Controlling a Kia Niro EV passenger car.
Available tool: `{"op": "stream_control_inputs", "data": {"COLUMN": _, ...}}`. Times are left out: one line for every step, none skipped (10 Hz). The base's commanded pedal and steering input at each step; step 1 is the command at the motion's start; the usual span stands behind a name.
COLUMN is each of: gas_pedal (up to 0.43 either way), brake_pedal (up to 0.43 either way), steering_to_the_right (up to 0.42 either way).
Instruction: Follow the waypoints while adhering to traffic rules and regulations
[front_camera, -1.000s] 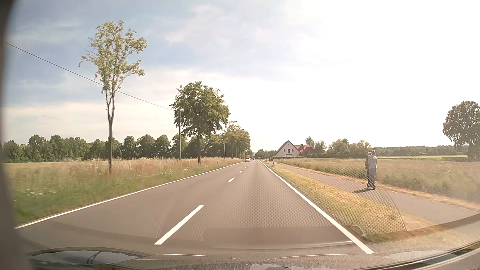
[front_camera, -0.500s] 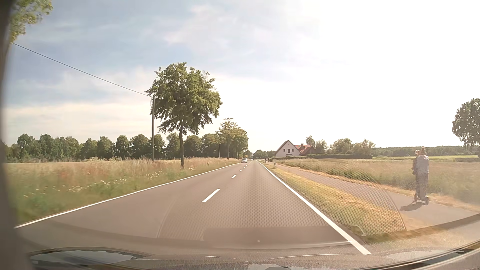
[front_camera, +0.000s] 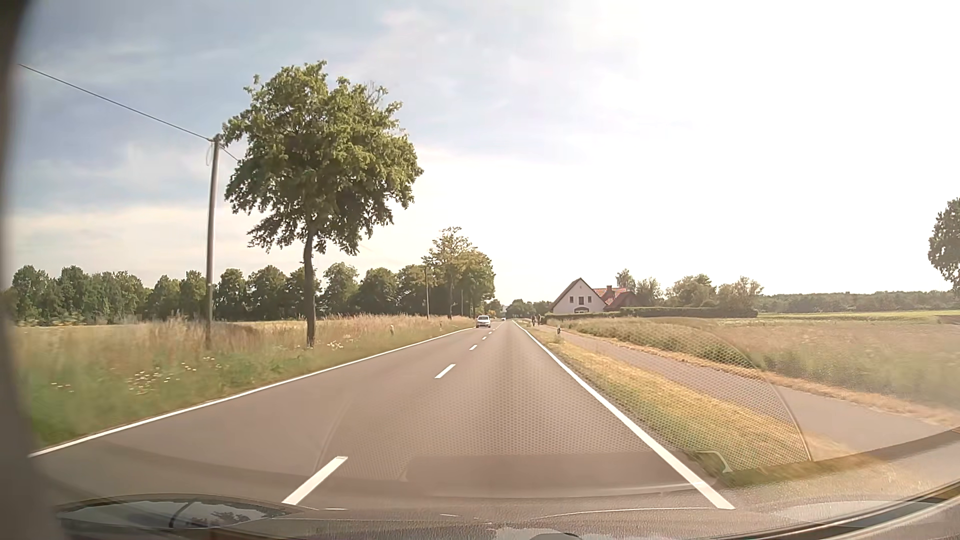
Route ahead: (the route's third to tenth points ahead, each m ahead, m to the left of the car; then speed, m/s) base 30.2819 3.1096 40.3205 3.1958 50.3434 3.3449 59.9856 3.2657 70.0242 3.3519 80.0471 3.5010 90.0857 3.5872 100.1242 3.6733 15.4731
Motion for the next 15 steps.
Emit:
{"op": "stream_control_inputs", "data": {"gas_pedal": 0.248, "brake_pedal": 0.000, "steering_to_the_right": -0.004}}
{"op": "stream_control_inputs", "data": {"gas_pedal": 0.248, "brake_pedal": 0.000, "steering_to_the_right": -0.005}}
{"op": "stream_control_inputs", "data": {"gas_pedal": 0.248, "brake_pedal": 0.000, "steering_to_the_right": -0.005}}
{"op": "stream_control_inputs", "data": {"gas_pedal": 0.248, "brake_pedal": 0.000, "steering_to_the_right": -0.005}}
{"op": "stream_control_inputs", "data": {"gas_pedal": 0.248, "brake_pedal": 0.000, "steering_to_the_right": -0.005}}
{"op": "stream_control_inputs", "data": {"gas_pedal": 0.248, "brake_pedal": 0.000, "steering_to_the_right": -0.005}}
{"op": "stream_control_inputs", "data": {"gas_pedal": 0.248, "brake_pedal": 0.000, "steering_to_the_right": -0.004}}
{"op": "stream_control_inputs", "data": {"gas_pedal": 0.248, "brake_pedal": 0.000, "steering_to_the_right": -0.004}}
{"op": "stream_control_inputs", "data": {"gas_pedal": 0.248, "brake_pedal": 0.000, "steering_to_the_right": -0.004}}
{"op": "stream_control_inputs", "data": {"gas_pedal": 0.248, "brake_pedal": 0.000, "steering_to_the_right": -0.003}}
{"op": "stream_control_inputs", "data": {"gas_pedal": 0.248, "brake_pedal": 0.000, "steering_to_the_right": -0.003}}
{"op": "stream_control_inputs", "data": {"gas_pedal": 0.248, "brake_pedal": 0.000, "steering_to_the_right": -0.002}}
{"op": "stream_control_inputs", "data": {"gas_pedal": 0.248, "brake_pedal": 0.000, "steering_to_the_right": -0.002}}
{"op": "stream_control_inputs", "data": {"gas_pedal": 0.248, "brake_pedal": 0.000, "steering_to_the_right": -0.002}}
{"op": "stream_control_inputs", "data": {"gas_pedal": 0.248, "brake_pedal": 0.000, "steering_to_the_right": -0.002}}
